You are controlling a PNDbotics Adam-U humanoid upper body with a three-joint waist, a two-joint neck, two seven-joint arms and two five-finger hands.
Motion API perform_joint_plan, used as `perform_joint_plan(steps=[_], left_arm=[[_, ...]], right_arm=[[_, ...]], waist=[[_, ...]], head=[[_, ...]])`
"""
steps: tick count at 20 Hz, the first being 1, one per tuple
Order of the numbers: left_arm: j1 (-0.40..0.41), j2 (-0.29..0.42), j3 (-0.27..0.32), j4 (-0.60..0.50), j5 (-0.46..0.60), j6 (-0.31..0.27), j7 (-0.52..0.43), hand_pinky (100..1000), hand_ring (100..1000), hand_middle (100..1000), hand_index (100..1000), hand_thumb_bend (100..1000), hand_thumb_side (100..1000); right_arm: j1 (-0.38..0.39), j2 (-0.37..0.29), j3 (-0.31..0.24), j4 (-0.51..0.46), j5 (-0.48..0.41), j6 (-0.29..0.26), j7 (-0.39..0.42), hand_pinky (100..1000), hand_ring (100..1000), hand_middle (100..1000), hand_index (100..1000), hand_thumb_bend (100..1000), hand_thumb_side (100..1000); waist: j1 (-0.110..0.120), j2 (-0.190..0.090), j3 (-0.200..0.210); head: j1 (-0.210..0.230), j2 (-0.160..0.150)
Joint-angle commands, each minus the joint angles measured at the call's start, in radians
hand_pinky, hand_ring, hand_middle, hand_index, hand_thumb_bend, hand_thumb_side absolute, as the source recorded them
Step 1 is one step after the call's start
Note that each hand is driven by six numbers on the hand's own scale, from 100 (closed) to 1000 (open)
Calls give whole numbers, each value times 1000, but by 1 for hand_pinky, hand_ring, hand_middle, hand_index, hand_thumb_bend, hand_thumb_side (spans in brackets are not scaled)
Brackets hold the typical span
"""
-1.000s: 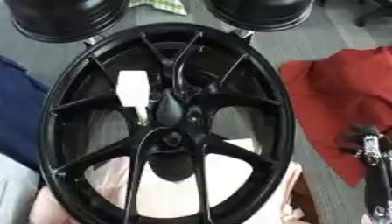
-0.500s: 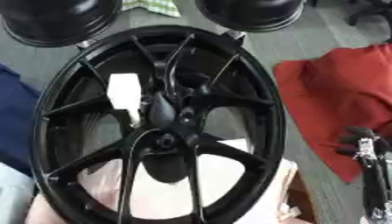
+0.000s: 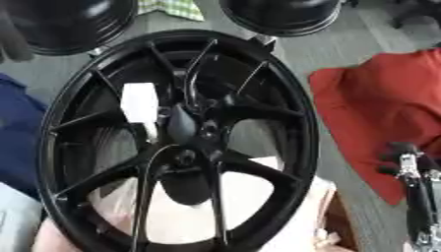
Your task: Pull the pin out of the wheel hub.
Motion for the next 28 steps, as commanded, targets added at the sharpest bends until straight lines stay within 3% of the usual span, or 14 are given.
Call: perform_joint_plan(steps=[1,9,16,28], left_arm=[[-64,-41,-34,18,-22,60,-15,772,692,680,791,437,518],[-154,-153,-116,127,-51,119,-15,769,689,686,795,459,509],[-170,-205,-172,191,-89,205,1,804,760,764,849,527,476],[-159,-242,-235,297,-69,193,-15,810,771,774,859,548,398]], right_arm=[[5,-12,3,-19,2,5,1,611,718,511,701,100,825],[3,-11,4,-19,-4,14,8,612,720,512,701,100,828],[-7,-11,2,-19,-10,27,13,613,720,513,702,100,833],[-29,-4,0,-19,-16,47,9,614,721,513,701,100,836]], waist=[[-1,-25,-2],[0,-29,-15],[5,-28,-23],[12,-10,-41]], head=[[10,1],[34,-3],[54,6],[84,23]])
